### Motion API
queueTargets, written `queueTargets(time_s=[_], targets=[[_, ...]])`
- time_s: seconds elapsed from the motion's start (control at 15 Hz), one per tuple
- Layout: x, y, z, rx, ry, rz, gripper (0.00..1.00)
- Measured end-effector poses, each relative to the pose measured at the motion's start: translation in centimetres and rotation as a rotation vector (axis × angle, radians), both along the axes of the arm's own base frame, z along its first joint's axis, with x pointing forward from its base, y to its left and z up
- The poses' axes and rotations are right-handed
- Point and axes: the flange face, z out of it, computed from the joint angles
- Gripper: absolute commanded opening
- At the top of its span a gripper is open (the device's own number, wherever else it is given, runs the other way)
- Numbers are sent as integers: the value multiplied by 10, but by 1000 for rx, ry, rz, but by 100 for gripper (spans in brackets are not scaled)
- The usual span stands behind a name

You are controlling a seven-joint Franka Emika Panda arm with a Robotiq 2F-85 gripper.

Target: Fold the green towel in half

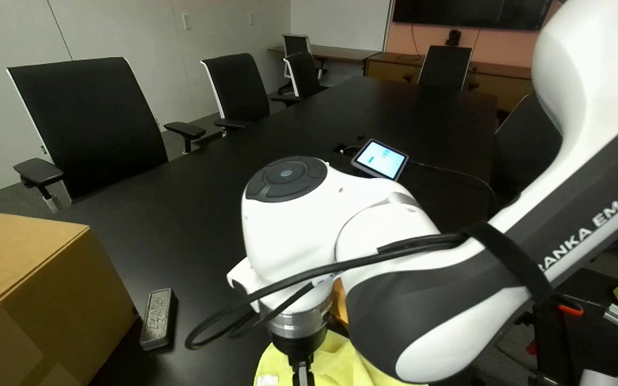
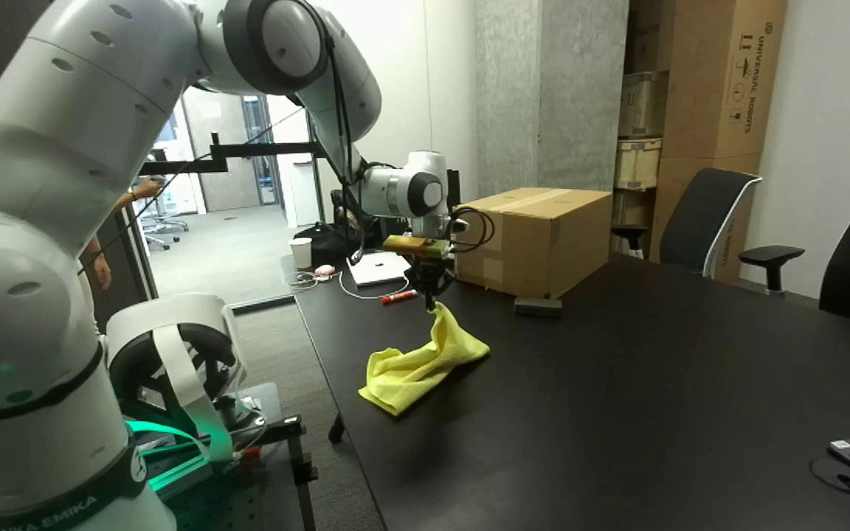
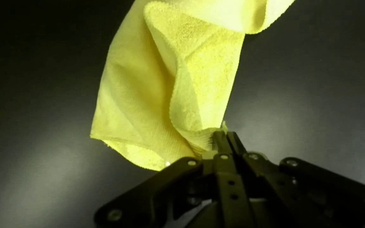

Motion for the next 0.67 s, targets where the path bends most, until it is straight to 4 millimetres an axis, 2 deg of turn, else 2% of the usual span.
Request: queueTargets(time_s=[0.4,0.47,0.53,0.67], targets=[[28,50,11,-48,-68,-2,3],[33,54,7,-66,-74,-9,12],[37,57,1,-85,-77,-14,31],[44,59,-12,-111,-76,-19,44]])
